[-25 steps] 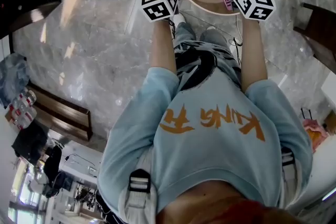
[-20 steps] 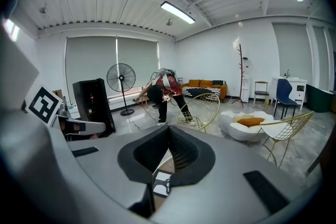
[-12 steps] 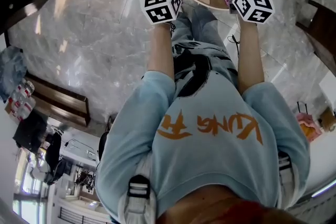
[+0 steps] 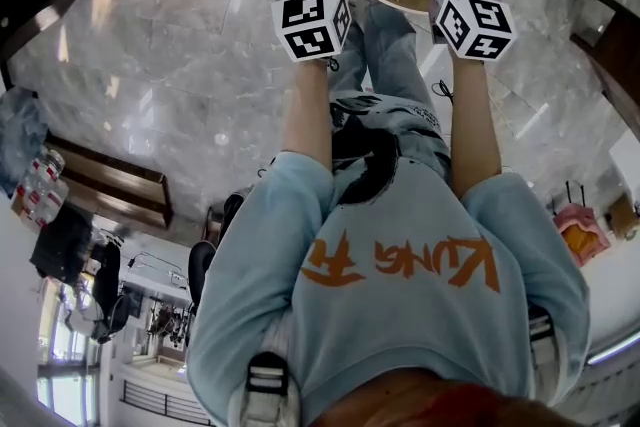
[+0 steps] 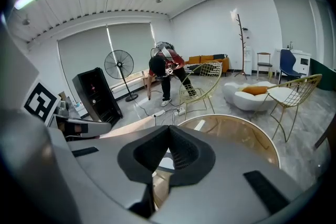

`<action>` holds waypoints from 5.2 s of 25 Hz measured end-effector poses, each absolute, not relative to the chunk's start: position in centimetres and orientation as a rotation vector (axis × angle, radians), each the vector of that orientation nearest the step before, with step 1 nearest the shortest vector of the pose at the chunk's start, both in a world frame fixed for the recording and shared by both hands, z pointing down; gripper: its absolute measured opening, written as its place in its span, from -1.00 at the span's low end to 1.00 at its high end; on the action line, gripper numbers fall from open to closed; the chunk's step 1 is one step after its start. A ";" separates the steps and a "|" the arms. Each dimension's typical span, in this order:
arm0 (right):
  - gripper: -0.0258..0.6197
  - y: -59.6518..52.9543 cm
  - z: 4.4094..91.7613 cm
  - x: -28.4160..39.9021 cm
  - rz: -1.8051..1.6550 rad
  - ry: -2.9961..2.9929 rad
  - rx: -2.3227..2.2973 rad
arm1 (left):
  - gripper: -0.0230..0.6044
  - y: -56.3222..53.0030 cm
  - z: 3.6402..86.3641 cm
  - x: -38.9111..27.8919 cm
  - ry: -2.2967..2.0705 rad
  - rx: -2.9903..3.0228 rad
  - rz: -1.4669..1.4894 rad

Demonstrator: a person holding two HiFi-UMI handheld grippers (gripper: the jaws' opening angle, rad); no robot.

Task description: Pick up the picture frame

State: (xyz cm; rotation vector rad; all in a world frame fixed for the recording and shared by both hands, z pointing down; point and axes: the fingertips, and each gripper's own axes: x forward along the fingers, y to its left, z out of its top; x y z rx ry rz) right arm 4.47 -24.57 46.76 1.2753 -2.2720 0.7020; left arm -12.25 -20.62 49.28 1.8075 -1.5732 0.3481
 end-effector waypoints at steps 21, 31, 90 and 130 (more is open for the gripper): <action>-0.92 -25.0 61.2 4.7 0.822 -2.148 1.157 | -0.86 -21.7 63.0 -11.1 -1.458 1.731 0.461; -0.92 -27.1 67.9 5.6 0.850 -2.107 1.152 | -0.86 -23.7 69.2 -11.0 -1.445 1.706 0.479; -0.69 -33.8 80.6 7.9 1.077 -1.911 1.180 | -0.57 -28.8 81.2 -10.2 -1.337 1.540 0.695; -0.71 -22.9 43.0 -0.8 0.861 -2.278 1.392 | -0.64 -19.3 41.9 -19.6 -1.622 1.848 0.458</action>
